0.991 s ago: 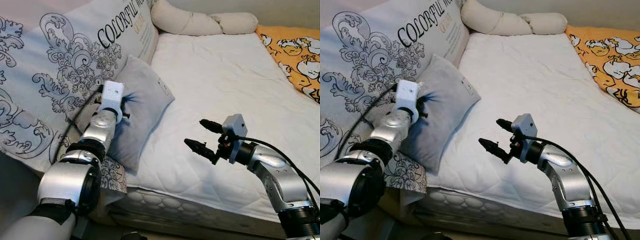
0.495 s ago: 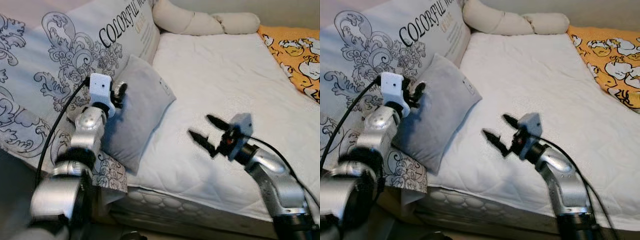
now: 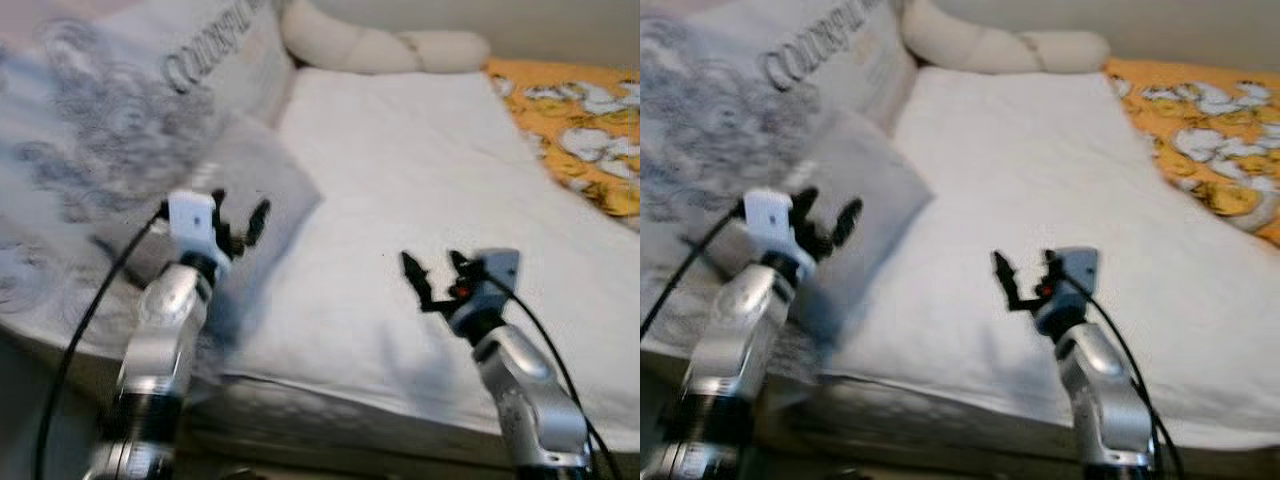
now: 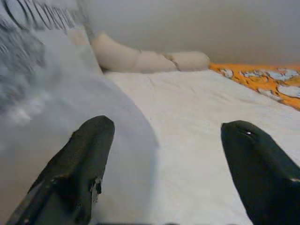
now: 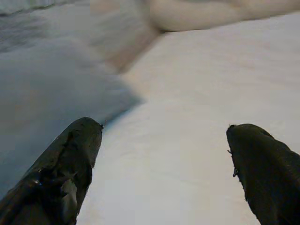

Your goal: Clean up the room

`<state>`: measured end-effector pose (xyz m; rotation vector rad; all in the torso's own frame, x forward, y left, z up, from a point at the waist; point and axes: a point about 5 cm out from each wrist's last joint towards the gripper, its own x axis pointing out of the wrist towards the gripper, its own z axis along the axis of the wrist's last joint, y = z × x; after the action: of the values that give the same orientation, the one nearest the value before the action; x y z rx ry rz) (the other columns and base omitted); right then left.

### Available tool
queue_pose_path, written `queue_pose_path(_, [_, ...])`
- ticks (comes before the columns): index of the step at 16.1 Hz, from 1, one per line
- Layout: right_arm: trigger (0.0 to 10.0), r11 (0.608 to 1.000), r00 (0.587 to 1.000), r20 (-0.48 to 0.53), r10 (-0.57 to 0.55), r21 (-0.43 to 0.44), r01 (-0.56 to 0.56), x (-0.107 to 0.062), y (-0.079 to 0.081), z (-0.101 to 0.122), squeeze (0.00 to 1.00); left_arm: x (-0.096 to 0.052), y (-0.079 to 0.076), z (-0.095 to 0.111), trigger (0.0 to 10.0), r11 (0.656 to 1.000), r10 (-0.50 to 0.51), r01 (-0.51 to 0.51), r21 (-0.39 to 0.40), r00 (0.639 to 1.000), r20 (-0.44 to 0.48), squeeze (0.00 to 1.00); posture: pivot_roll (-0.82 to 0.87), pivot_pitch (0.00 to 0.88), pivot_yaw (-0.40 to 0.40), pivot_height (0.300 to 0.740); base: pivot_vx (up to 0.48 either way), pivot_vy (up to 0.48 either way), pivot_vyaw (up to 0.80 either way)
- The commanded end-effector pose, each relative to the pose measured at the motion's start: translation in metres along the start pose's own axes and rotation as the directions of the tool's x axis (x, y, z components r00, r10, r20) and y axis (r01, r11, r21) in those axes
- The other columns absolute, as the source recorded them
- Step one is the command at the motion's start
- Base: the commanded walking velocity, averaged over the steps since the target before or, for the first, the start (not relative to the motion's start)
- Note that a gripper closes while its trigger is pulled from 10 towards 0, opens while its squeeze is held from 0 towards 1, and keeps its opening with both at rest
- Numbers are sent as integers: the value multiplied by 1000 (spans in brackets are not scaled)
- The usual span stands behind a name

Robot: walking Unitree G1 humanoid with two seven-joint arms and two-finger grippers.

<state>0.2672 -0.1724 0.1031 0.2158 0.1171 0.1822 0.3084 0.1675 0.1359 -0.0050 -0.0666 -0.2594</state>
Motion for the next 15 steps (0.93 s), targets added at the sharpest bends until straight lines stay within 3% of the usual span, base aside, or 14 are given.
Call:
queue_pose_path(1, [10000, 999, 999, 18, -35, -12, 36, -3, -2, 6, 1000, -6, 6, 2, 10000, 999, 30, -30, 15, 999, -20, 949, 17, 0, -14, 740, 0, -439, 0])
queue_pose_path(2, [10000, 999, 999, 20, -44, -27, 45, -4, -2, 7, 1000, -11, 7, 1, 10000, 999, 45, -45, 11, 998, -38, 945, 18, 0, -15, 740, 0, -435, 0])
queue_pose_path(4, [10000, 995, 998, -15, -67, -69, 66, -6, -3, 3, 1000, -34, 16, -10, 10000, 992, 123, -122, 18, 985, -121, 953, 13, 0, -16, 740, 0, -439, 0])
queue_pose_path(6, [10000, 990, 991, -26, -129, -56, 127, -6, -8, -1, 1000, -41, 18, -15, 10000, 991, 135, -131, 37, 978, -156, 949, 5, 0, -20, 740, 0, -442, 0])
queue_pose_path(10, [10000, 986, 988, -52, -142, -99, 136, -4, -10, -7, 1000, -47, 24, -17, 10000, 983, 184, -177, 54, 964, -194, 949, 20, 0, -31, 740, 0, -447, 0])
queue_pose_path(15, [10000, 983, 984, -68, -163, -92, 156, -3, -12, -12, 1000, -48, 31, -17, 10000, 976, 215, -203, 74, 952, -219, 957, 26, 0, -30, 740, 0, -448, 0])
